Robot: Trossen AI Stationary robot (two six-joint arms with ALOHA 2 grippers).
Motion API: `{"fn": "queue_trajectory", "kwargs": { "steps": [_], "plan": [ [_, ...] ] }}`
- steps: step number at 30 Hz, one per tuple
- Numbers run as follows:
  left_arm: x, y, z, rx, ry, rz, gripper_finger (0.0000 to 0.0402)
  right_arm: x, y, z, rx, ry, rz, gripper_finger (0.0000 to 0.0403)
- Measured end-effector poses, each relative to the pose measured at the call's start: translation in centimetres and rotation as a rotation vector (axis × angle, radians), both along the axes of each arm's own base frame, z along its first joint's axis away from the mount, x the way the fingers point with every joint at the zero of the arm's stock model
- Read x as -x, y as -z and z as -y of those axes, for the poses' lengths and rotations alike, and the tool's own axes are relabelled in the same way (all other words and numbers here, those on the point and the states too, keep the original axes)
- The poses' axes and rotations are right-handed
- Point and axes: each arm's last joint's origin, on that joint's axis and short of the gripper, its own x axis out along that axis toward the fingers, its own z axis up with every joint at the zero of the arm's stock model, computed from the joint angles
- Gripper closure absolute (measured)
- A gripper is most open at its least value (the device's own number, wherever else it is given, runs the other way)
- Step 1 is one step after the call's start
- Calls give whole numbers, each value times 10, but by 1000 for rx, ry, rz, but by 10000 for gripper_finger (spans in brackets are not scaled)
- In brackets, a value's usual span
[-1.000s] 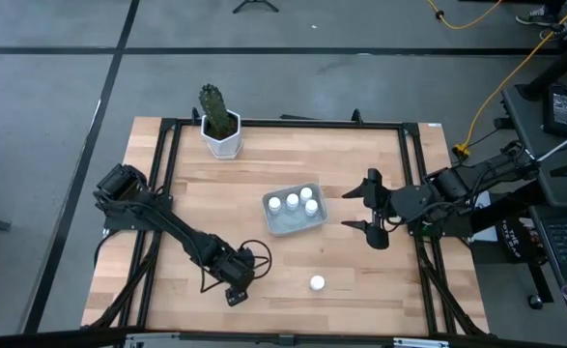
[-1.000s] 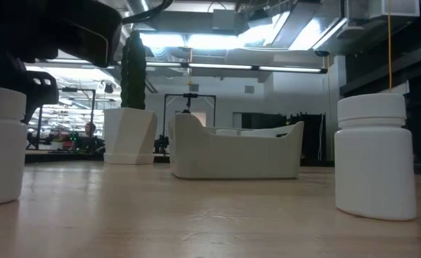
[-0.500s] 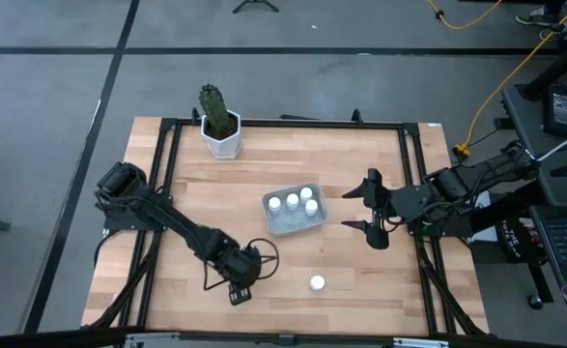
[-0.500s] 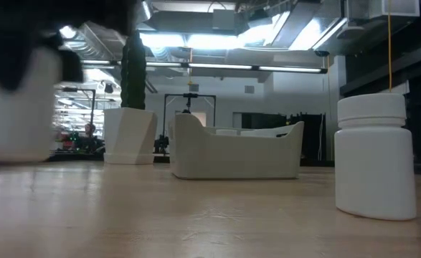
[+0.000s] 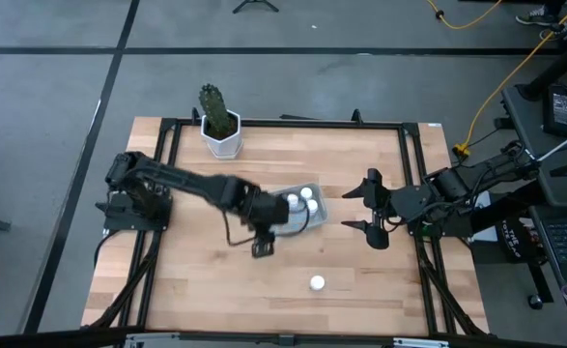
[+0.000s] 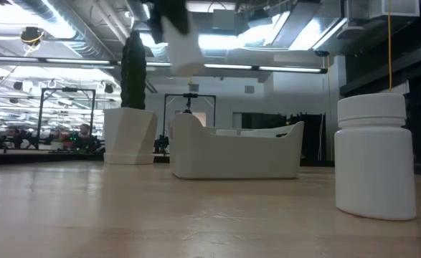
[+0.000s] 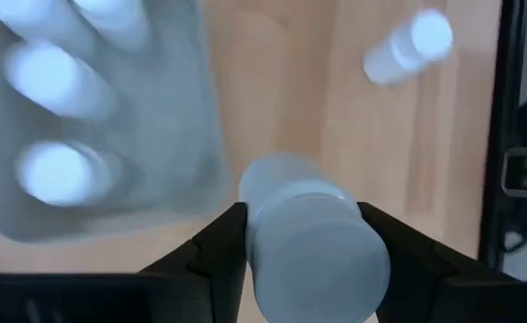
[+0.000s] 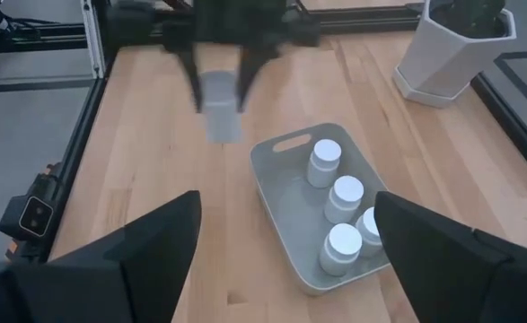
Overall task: Pick and place pill bottles into a basket
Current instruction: Put the white pill bottle into the gray bin
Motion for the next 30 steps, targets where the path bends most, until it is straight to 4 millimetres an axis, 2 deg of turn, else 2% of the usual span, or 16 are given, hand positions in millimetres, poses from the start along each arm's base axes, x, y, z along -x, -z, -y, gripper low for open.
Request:
{"fn": "queue_trajectory", "kwargs": {
  "steps": [6, 11, 30],
  "plan": [
    [-8, -4, -48, -21, -21, 32, 231, 0, 0, 0, 19, -12, -1, 70],
    [-17, 10, -73, 34, -20, 4, 231, 1, 1, 0, 25, -12, -15, 70],
    [-52, 97, -75, 38, 84, -191, 231, 3, 5, 2, 43, -11, -62, 70]
  ]
}}
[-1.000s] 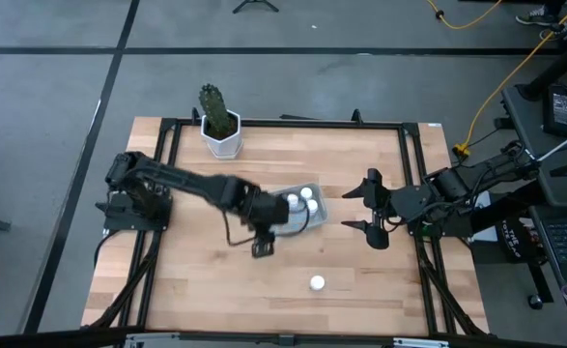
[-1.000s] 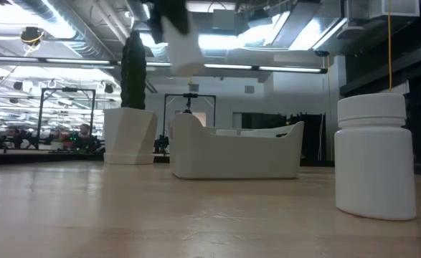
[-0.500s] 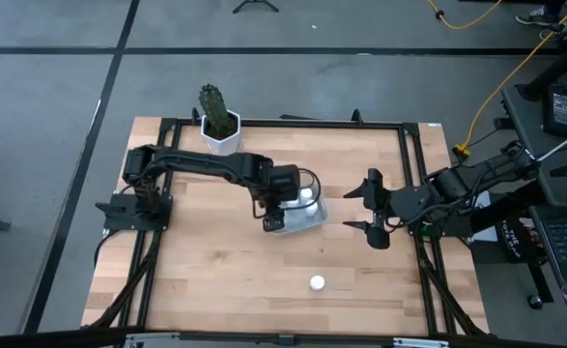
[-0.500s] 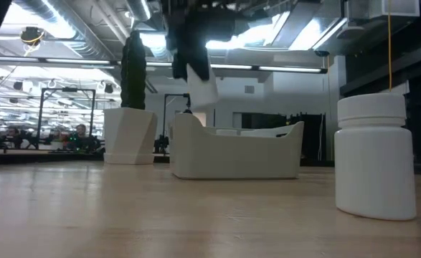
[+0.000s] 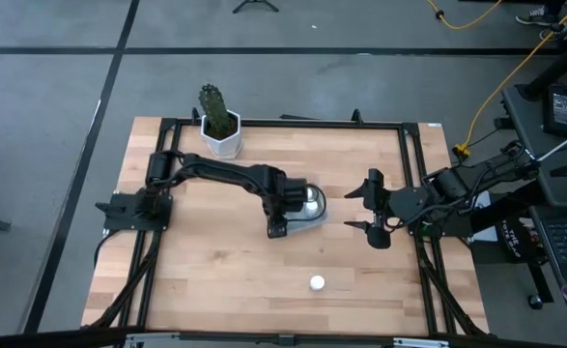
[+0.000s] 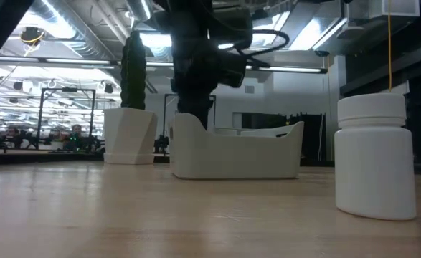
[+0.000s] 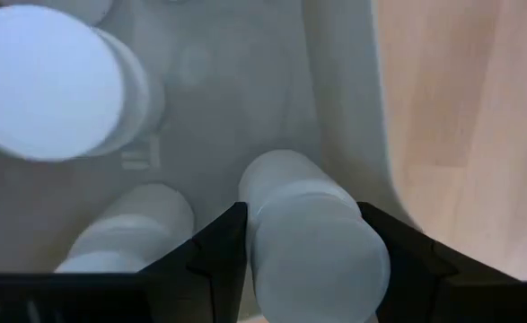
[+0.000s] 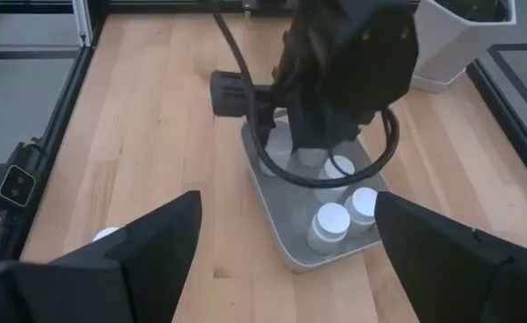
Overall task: Pick and place pill bottles into a basket
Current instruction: Put the white pill bottle into the gray bin
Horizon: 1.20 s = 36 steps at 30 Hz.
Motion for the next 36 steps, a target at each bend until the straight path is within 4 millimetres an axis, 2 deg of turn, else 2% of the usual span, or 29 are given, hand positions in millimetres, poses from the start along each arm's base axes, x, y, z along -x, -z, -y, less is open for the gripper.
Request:
{"fn": "queue_trajectory", "kwargs": {
  "steps": [4, 7, 9, 13, 16, 20, 26, 32, 36],
  "plan": [
    [-3, 9, 2, -2, 8, -18, 231, 0, 0, 0, 0, 0, 0, 70],
    [-3, 9, 4, -3, 9, -18, 230, 0, 0, 0, 1, 0, -2, 70],
    [-3, 9, 5, -2, 7, -19, 204, 0, 0, 0, 2, -1, -5, 70],
    [-2, 6, 5, 3, -17, -23, 123, 0, 0, 0, 3, -1, -5, 70],
    [-4, -5, 5, 2, -18, -22, 88, 0, 0, 0, 4, -2, -5, 70],
    [-10, -31, 7, -4, 4, 10, 77, 0, 0, 0, 4, -4, -6, 70],
    [-13, -95, 21, -69, 34, 68, 78, 2, 2, -8, -97, -201, -62, 70],
    [5, -165, 51, -299, 8, 155, 78, 0, 13, -32, -116, -346, -144, 70],
    [20, -195, 70, -416, -69, 238, 78, -11, 28, -45, -117, -341, -217, 70]
  ]
}}
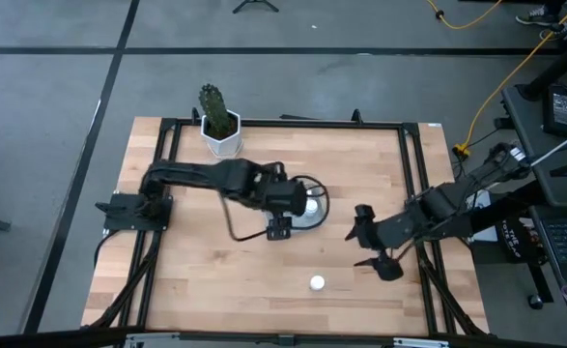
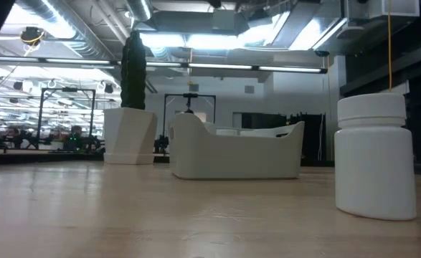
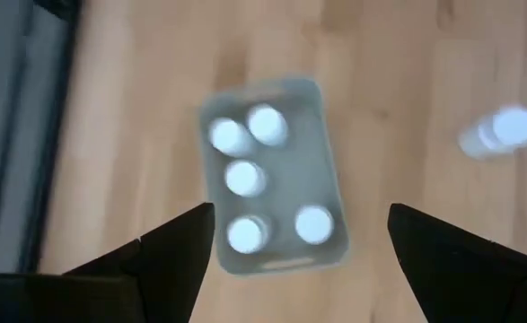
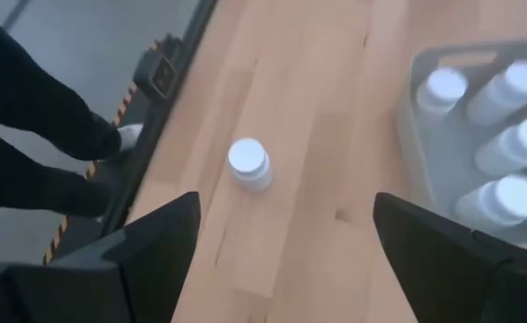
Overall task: Pick and place pill bottles into a basket
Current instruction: Put the white pill bottle into the gray bin
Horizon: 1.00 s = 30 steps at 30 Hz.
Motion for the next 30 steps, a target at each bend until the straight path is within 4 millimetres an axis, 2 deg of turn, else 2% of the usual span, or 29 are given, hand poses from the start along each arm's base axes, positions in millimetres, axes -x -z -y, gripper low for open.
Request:
{"fn": "queue_trajectory", "kwargs": {
  "steps": [7, 16, 20, 25, 30],
  "plan": [
    [30, -20, 22, -78, -100, 81, 78, -33, 21, -13, -28, 58, -134, 70],
    [45, -20, 45, -124, -56, 51, 78, -92, 47, -23, -141, 185, -312, 25],
    [46, -17, 53, -131, -33, 37, 77, -112, 59, -32, -167, 259, -368, 21],
    [51, -18, 66, -132, 4, 42, 77, -126, 84, -42, -209, 400, -469, 24],
    [56, -18, 77, -139, 51, 40, 77, -126, 108, -51, -213, 534, -582, 25]
  ]
}}
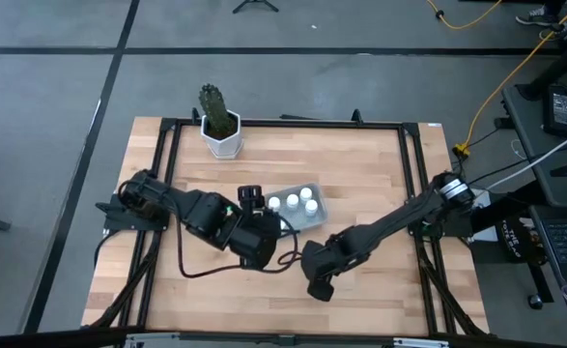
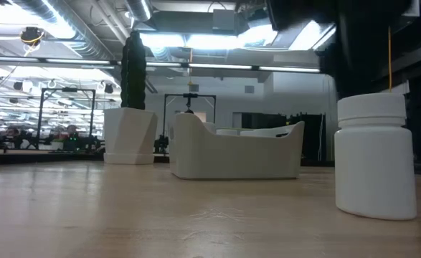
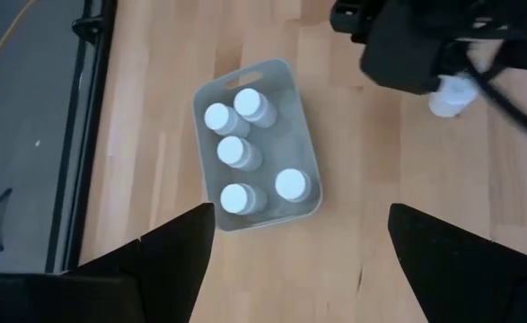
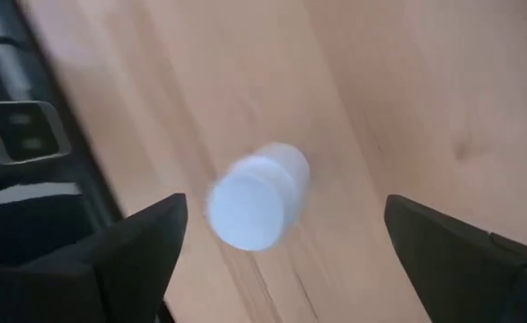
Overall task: Pick and place pill bottles into a basket
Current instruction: Put the white pill bottle into the gray bin
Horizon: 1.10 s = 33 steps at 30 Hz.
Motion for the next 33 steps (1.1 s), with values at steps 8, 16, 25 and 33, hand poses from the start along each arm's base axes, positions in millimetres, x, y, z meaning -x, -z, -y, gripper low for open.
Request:
{"fn": "queue_trajectory", "kwargs": {
  "steps": [8, 16, 25, 33],
  "plan": [
    [4, 0, 9, -1, 29, 0, 77, 0, 8, -10, -29, 67, -29, 25],
    [6, 0, 14, 4, 37, 3, 77, 2, 10, -17, -36, 76, -36, 25],
    [6, 0, 14, 6, 20, 11, 77, -4, 25, -19, 14, 114, -21, 25],
    [7, 0, 15, 8, 22, 12, 77, -8, 49, -21, 42, 111, -75, 25]
  ]
}}
